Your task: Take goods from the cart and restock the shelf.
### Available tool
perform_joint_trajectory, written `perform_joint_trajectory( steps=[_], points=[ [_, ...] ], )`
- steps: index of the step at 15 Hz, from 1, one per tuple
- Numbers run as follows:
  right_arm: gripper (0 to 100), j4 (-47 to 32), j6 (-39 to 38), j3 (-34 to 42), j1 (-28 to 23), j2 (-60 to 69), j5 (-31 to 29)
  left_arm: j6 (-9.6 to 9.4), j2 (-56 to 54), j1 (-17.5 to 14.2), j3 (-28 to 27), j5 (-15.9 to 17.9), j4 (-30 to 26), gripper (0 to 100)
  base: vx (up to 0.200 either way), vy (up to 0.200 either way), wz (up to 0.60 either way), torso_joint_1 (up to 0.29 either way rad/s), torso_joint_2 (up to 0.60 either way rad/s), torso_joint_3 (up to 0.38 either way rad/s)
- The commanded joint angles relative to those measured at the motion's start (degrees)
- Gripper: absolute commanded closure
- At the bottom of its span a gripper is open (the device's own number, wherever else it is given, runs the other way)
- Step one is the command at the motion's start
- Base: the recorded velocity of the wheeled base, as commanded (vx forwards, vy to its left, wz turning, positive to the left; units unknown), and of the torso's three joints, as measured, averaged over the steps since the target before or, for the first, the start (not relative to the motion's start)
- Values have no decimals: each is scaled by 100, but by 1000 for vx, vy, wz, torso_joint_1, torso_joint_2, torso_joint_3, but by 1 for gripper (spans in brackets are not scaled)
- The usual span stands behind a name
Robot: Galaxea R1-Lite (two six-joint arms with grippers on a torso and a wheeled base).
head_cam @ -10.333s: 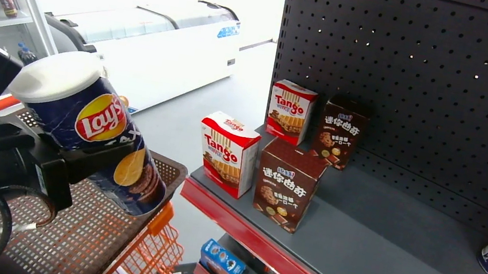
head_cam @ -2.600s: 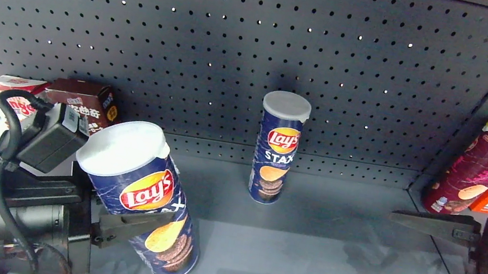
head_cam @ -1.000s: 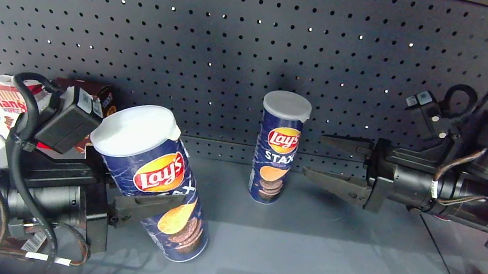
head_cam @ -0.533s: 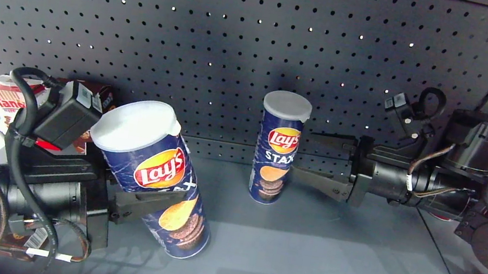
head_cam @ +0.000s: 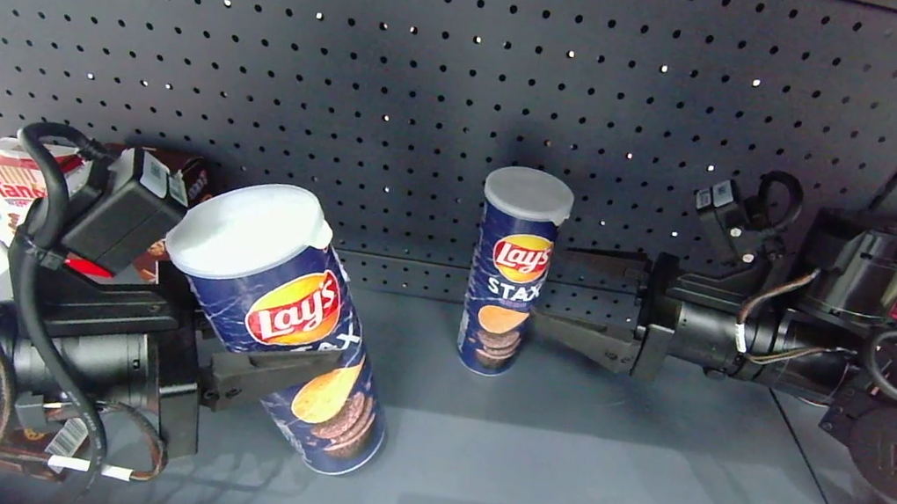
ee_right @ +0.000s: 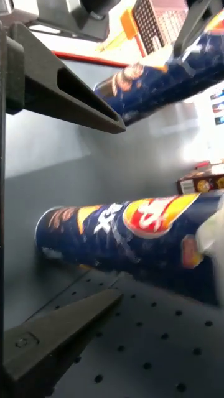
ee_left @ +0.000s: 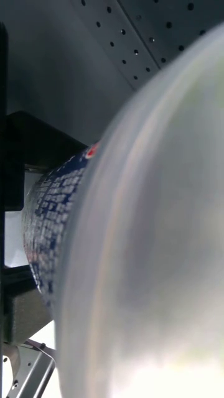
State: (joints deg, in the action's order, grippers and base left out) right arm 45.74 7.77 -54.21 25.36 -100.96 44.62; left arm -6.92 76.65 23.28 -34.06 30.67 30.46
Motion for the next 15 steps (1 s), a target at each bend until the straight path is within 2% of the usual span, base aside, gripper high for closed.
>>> perform_joint_trajectory(
  steps=[1, 15],
  points=[
    [0, 76, 6, -28, -31, -213, 12, -2, 16, 1, -13, 0, 3, 100, 0, 0, 0, 0, 0, 0],
    [0, 427, 111, -573, -22, -1101, 91, -2, 113, 9, -22, 0, 3, 100, 0, 0, 0, 0, 0, 0]
  ],
)
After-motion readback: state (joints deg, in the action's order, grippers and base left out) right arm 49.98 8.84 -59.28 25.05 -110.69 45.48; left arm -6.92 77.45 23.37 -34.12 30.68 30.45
